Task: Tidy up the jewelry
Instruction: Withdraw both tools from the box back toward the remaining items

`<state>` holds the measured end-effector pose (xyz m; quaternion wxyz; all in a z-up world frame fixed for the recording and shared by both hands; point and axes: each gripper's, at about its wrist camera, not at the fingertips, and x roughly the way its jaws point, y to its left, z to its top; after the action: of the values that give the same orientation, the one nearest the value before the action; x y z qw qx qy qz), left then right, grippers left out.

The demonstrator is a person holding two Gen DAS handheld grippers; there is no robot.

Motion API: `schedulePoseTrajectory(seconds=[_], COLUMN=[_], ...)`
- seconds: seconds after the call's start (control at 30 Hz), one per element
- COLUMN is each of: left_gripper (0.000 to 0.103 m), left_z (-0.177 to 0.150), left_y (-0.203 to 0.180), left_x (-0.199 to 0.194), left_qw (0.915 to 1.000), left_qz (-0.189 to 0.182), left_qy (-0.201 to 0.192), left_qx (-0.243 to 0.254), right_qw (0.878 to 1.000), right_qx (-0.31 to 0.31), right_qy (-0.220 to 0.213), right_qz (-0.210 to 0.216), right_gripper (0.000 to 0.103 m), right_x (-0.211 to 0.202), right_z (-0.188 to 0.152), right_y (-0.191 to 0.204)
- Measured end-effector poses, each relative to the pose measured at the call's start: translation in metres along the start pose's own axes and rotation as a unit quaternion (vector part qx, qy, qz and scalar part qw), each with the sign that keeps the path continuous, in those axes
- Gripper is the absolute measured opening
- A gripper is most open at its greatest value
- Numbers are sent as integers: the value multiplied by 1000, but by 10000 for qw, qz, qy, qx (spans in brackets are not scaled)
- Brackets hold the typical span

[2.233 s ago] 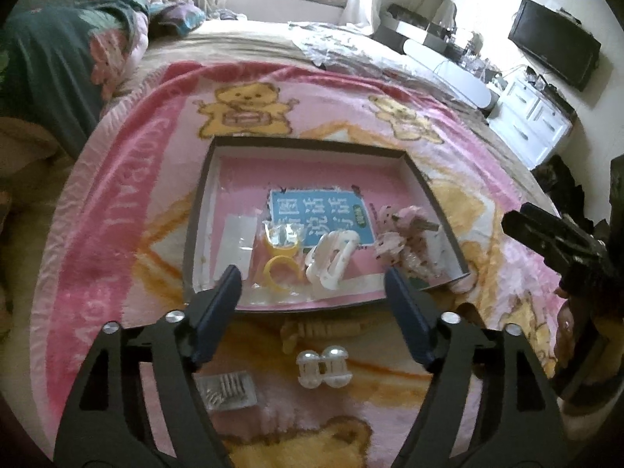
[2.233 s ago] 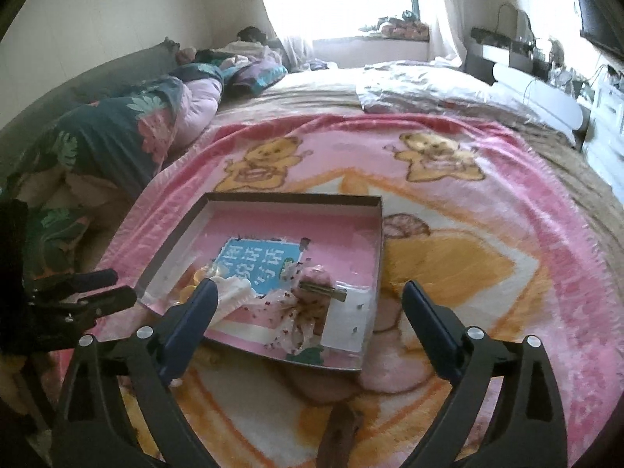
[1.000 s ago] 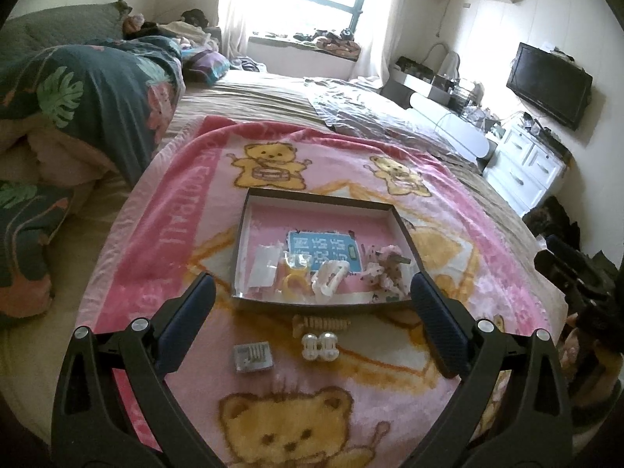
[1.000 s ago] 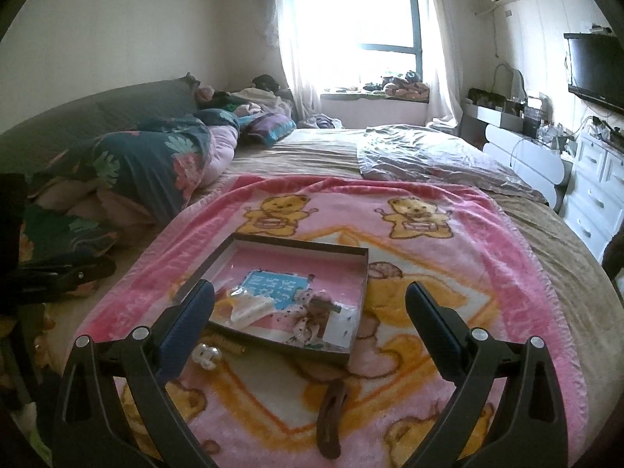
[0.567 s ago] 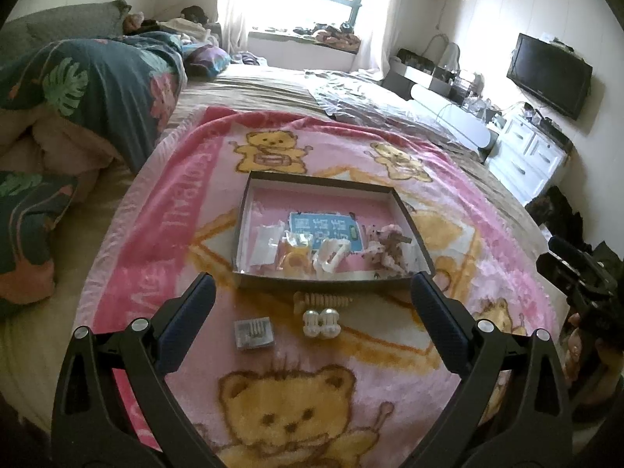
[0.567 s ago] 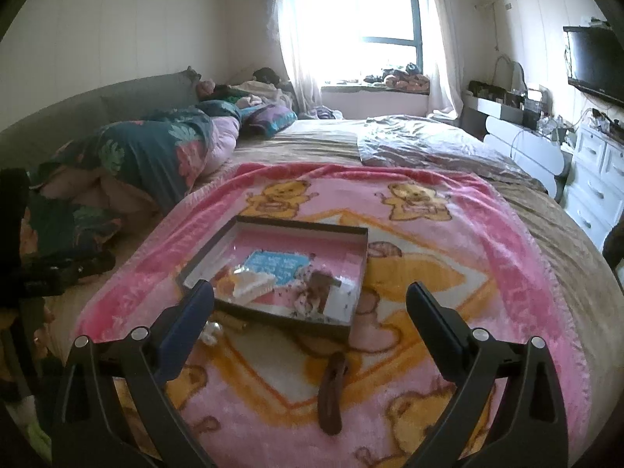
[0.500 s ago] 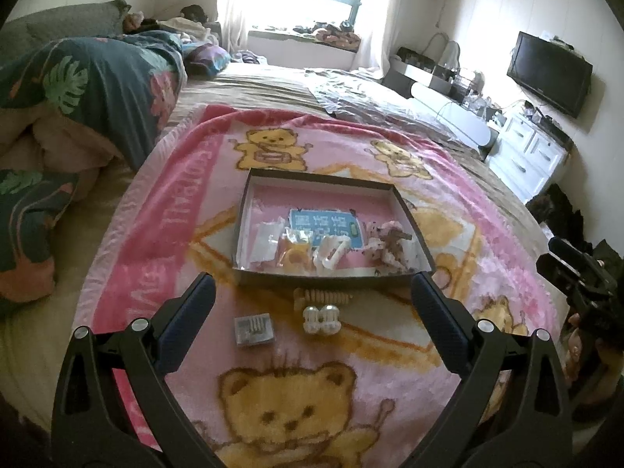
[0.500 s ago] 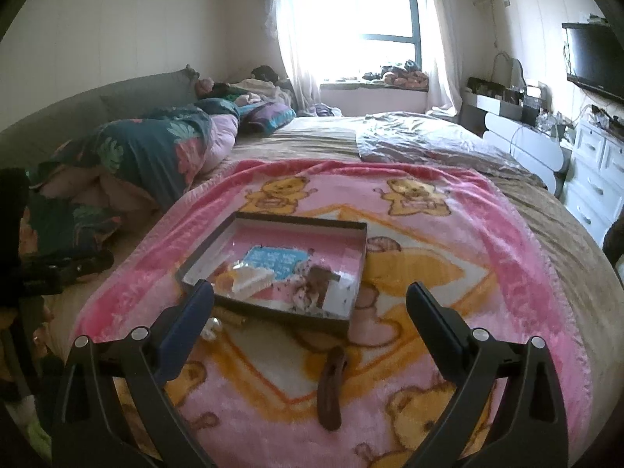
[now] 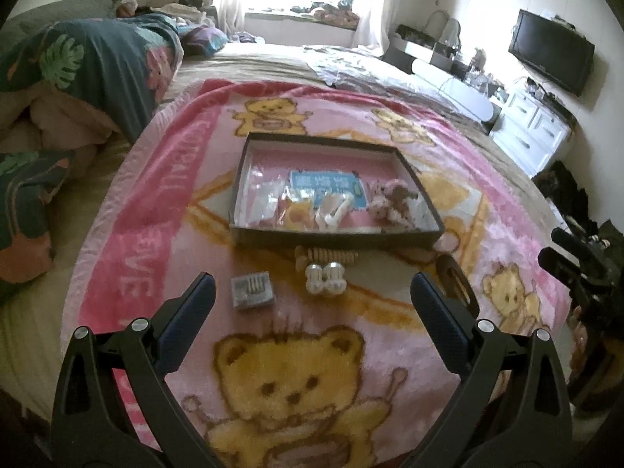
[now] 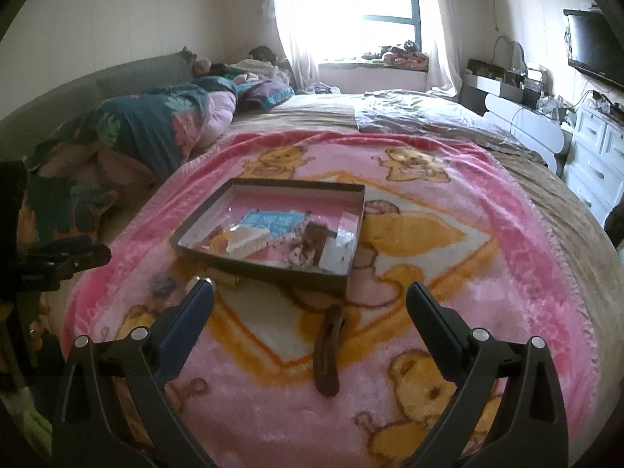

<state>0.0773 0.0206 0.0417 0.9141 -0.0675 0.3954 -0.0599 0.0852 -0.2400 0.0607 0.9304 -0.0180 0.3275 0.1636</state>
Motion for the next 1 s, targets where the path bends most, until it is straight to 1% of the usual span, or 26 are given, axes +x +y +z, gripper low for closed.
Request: schedulePoseTrajectory(seconds=[0.73,1.0], left_gripper=[94,94], left_z=[-43,-52], left_y=[-18,-12], left_x=[28,42], left_qw=[9980,9971], left_qz=[-161,-100], left_qy=[535,708], left_qx=[303,261], right_qw=[9993,9983], right_qx=[-40,-63], right_qy=[373,580], right_qz=[7,-15], right_gripper=[98,98], right_x=[14,29], right_z=[-31,-41], right_y=[2,4])
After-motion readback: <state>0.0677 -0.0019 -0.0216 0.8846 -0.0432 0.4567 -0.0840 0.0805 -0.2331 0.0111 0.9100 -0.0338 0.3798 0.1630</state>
